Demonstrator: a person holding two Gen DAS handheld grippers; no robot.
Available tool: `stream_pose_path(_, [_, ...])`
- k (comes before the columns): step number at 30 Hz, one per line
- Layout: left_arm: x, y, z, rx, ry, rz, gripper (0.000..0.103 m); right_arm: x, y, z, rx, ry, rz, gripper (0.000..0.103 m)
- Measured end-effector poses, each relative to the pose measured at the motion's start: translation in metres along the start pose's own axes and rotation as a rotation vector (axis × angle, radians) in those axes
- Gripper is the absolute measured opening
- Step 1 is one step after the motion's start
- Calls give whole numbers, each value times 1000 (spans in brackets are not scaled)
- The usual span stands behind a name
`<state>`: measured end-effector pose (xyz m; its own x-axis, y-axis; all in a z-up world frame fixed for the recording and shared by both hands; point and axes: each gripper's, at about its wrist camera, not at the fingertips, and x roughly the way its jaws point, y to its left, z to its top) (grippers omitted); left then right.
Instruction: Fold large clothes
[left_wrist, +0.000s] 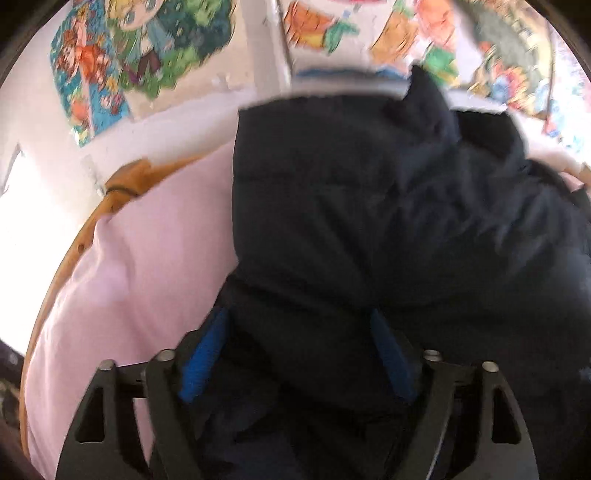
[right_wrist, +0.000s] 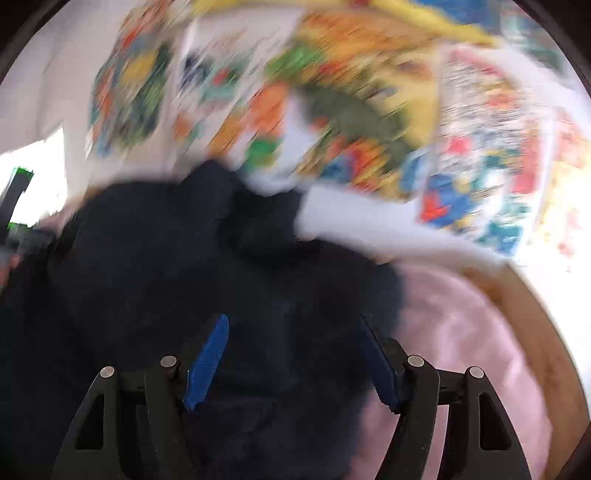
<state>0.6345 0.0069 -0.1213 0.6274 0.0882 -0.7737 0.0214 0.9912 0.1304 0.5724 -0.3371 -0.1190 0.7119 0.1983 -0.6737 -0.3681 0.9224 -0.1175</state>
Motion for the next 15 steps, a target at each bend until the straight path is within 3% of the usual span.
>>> stream_pose_path(1, [6, 0, -2, -14, 4, -6, 84, 22, 2, -9, 7, 69, 16, 69])
stream_pose_path(2, [12, 1, -4, -20, 9, -6, 87, 32, 0, -14, 20, 75, 16, 69])
stream_pose_path(7, [24, 6, -8, -39, 16, 14, 99, 56, 5, -29, -22, 50, -40, 70])
stream_pose_path(10, [11, 14, -12, -79, -23, -6, 98, 51, 10, -30, -65, 39, -63, 71])
stream_pose_path(12, [-14, 20, -20, -133, -82, -6, 98, 32, 0, -27, -31, 14, -44, 74])
stream_pose_path(15, [-65, 19, -32, -184, -259, -63, 98, -9, -13, -30, 34, -24, -2, 88])
